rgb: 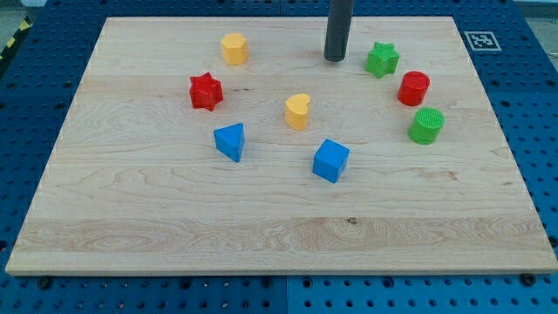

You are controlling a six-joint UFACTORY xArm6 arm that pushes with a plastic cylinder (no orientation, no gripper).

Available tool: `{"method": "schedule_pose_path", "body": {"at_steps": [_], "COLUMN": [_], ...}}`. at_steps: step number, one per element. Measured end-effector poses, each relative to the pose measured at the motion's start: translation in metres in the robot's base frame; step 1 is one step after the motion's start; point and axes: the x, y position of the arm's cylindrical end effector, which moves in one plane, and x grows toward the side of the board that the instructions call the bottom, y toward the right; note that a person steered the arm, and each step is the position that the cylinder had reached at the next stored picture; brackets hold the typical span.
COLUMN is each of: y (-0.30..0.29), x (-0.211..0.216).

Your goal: Slide the green star to the top of red circle

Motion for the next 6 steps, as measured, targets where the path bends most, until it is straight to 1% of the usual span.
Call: {"method": "schedule_pose_path", "body": {"at_steps": [1, 3, 4, 5, 6], "y": [0.018, 0.063, 0.07, 0.057, 0.007], "x": [0.007, 0.007, 0.009, 0.013, 0.03]}}
